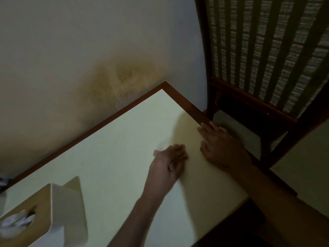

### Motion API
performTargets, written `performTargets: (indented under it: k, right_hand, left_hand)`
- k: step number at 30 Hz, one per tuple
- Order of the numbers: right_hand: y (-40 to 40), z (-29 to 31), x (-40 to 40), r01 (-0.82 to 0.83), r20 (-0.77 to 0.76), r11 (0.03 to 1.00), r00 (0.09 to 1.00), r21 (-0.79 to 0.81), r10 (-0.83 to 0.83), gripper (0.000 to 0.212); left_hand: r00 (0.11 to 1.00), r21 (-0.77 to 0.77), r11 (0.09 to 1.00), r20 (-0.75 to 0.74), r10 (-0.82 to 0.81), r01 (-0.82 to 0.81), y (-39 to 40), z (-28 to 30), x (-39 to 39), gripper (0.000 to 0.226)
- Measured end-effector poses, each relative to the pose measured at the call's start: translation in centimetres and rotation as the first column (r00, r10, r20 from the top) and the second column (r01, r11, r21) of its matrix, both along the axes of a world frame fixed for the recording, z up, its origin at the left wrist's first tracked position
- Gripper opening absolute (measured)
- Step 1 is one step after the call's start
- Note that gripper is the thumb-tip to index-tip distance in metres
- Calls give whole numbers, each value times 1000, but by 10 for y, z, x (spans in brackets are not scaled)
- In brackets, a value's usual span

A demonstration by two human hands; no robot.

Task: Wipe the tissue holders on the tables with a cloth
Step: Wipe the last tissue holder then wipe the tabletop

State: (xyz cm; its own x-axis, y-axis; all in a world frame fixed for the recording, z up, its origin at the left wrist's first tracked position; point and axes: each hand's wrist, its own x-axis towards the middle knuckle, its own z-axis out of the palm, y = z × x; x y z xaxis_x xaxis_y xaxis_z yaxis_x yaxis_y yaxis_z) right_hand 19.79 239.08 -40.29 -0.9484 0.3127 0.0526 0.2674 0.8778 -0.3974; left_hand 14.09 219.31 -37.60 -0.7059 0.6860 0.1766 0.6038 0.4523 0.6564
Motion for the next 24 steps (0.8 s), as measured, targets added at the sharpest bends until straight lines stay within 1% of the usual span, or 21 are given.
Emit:
performTargets:
  k: [1, 3, 6, 9, 11, 13, 15, 17, 19, 21, 22, 24]
  right_hand:
    - [0, 1, 0, -5, 6, 1000, 1000, 2, 5, 89]
    - [0, 2, 0, -16, 19, 1000, 1000, 21, 15, 90]
    - [-1, -1, 0, -26, 46, 998, 999, 49, 24, 85]
    - [-3, -3, 2, -26, 69, 999, 997, 44, 22, 89]
    - [-5, -1, 3, -9, 75, 998, 997, 55, 5, 82]
    - [-9, 4, 5, 6, 105, 997, 994, 80, -15, 70]
    - [-16, 9, 6, 21, 168, 993, 985, 120, -42, 59]
    - [-23, 15, 6, 59, 222, 991, 971, 117, -84, 56]
    - [-33, 22, 9, 71, 231, 992, 968, 102, -93, 57]
    - [-51, 28, 14, 10, 213, 991, 976, 135, -39, 56]
    - [-63, 32, 16, -27, 208, 990, 978, 140, -3, 55]
    - [-92, 43, 18, -95, 183, 991, 980, 92, 77, 53]
  left_hand:
    - [998, -32, 999, -70, -11, 8, -9, -2, 10, 27]
    - [989, -56, 998, -149, 6, -14, -24, -5, 24, 23]
    - [971, -151, 979, -218, 101, -136, -32, -9, 39, 26]
    - [947, -232, 946, -277, 160, -228, -30, -10, 45, 31]
    - [946, -247, 937, -271, 178, -247, -27, -4, 47, 33]
    - [959, -240, 947, -236, 155, -212, -26, 3, 47, 31]
    - [971, -224, 960, -208, 120, -167, -28, 7, 44, 31]
    - [978, -278, 953, -199, 65, -120, -32, 14, 41, 38]
    - [978, -304, 947, -207, 39, -103, -42, 24, 44, 41]
    - [981, -291, 948, -176, 83, -132, -63, 36, 50, 47]
    - [977, -292, 944, -188, 101, -154, -78, 43, 53, 49]
    - [967, -267, 945, -218, 132, -189, -114, 54, 55, 53]
